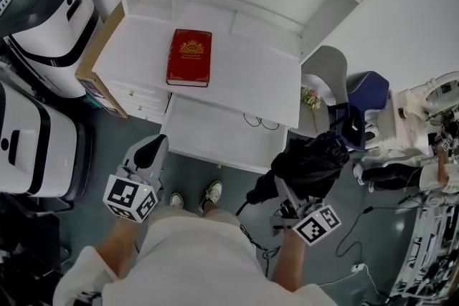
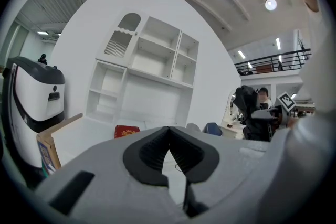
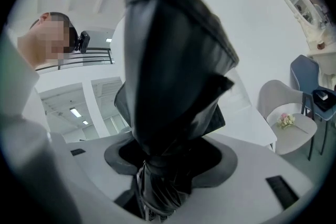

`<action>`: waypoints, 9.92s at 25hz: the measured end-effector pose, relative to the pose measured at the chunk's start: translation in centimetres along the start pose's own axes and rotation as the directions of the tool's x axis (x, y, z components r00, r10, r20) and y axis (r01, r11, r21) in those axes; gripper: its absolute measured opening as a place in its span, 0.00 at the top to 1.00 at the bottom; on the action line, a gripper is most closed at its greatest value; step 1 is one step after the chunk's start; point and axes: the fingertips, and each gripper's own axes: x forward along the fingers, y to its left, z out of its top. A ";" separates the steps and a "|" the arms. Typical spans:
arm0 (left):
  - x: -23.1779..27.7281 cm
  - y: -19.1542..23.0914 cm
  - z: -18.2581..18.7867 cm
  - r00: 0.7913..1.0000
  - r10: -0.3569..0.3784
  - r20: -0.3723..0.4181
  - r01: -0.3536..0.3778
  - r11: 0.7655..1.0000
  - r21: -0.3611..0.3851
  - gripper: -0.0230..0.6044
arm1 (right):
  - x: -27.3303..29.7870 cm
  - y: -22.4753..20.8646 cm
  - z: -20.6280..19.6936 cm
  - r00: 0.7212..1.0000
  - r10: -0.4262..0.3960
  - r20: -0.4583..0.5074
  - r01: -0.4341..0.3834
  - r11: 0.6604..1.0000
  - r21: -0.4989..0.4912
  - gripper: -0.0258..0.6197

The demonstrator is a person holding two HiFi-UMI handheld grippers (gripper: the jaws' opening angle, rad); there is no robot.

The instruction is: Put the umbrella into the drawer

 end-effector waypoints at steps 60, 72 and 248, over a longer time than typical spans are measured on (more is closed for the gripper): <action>-0.1 -1.8 -2.2 0.896 0.442 -0.039 -0.443 0.896 -0.019 0.94 | 18.7 -14.7 -23.9 0.544 -0.039 -0.838 -0.580 0.705 -0.409 0.58; -0.3 -2.9 -2.9 0.899 0.434 -0.063 -0.435 0.900 -0.009 0.94 | 20.2 -16.4 -28.4 0.458 -0.096 -0.884 -0.607 0.692 -0.390 0.58; 1.3 4.3 10.7 0.941 0.286 0.182 -0.311 0.941 0.130 0.94 | 9.2 -1.1 15.1 0.982 0.073 0.173 0.024 0.864 -0.503 0.96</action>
